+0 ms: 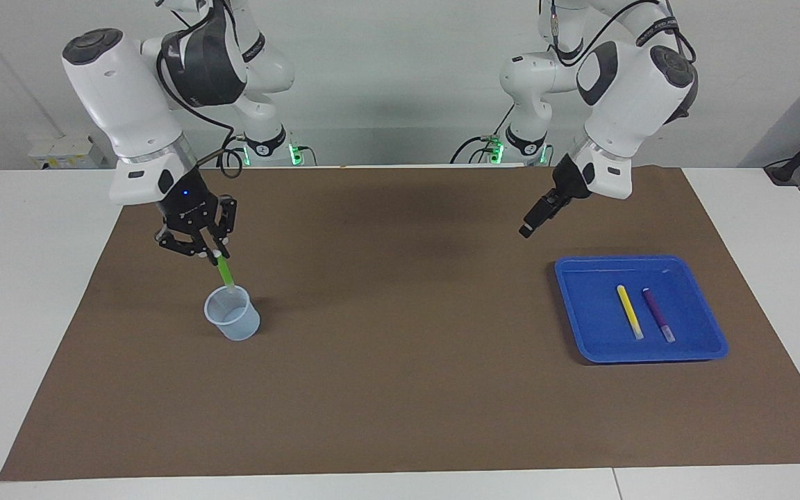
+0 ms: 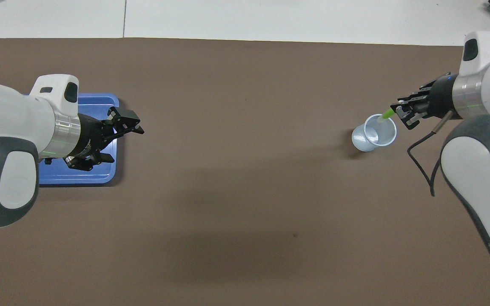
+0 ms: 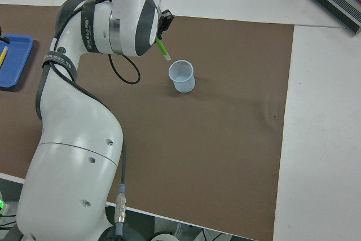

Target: Transfer and insert pens with both arms

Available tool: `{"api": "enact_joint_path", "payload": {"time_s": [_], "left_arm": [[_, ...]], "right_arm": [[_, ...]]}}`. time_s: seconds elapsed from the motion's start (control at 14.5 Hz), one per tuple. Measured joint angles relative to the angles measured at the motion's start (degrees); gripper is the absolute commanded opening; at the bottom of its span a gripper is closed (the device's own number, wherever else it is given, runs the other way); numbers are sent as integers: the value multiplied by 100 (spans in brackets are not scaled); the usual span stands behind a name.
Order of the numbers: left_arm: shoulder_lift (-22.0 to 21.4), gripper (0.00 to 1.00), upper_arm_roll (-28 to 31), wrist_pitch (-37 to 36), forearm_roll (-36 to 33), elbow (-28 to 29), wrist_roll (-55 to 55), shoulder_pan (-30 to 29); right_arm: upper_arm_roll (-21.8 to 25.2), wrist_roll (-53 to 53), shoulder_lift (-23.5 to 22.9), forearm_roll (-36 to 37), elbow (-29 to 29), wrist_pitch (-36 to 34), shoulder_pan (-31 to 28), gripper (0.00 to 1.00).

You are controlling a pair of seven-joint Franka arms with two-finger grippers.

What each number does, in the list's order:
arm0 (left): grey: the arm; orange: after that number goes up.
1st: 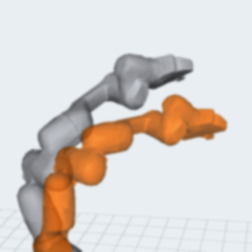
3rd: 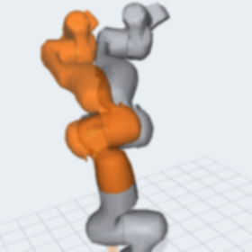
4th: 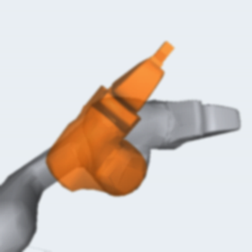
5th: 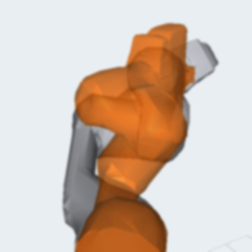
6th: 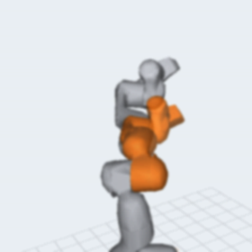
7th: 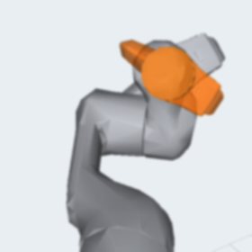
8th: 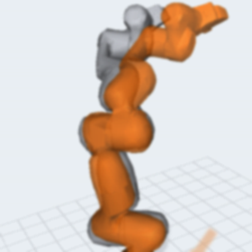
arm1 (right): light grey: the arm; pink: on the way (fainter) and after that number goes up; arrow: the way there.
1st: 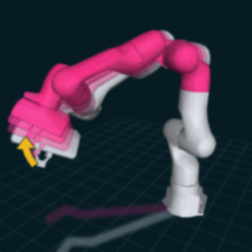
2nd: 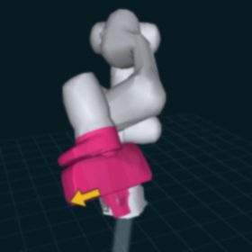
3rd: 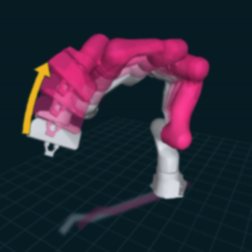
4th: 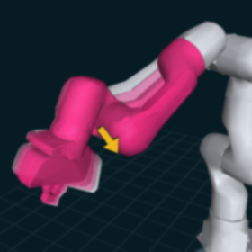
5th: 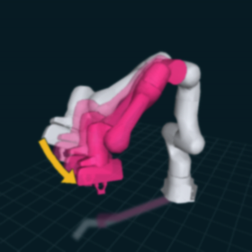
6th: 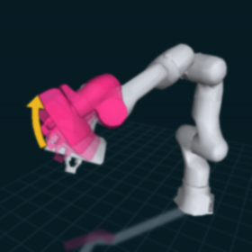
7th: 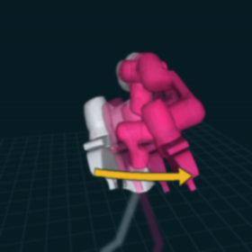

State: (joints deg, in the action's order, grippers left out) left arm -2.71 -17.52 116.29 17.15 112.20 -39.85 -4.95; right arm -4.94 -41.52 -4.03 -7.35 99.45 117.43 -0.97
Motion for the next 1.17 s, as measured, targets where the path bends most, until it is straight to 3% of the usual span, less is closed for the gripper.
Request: {"api": "enact_joint_path", "payload": {"time_s": [0.21, 0.41, 0.62, 1.17], "left_arm": [[4, 100, 18, 1160, -3, 793, 1670, -594], [387, 100, 38, 2007, -103, 874, 2793, -944], [561, 100, 36, 2014, -1004, 570, 2891, -999], [1003, 100, 37, 2001, -1544, 231, 3520, -1268]], "right_arm": [[-2, -130, 18, 0, 392, 607, -1, 0], [3, -298, 23, 0, 516, 698, -49, 0], [5, -499, 23, 0, 634, 850, -122, 0], [-38, -815, -38, 0, 1091, 1310, -110, 0]]}}
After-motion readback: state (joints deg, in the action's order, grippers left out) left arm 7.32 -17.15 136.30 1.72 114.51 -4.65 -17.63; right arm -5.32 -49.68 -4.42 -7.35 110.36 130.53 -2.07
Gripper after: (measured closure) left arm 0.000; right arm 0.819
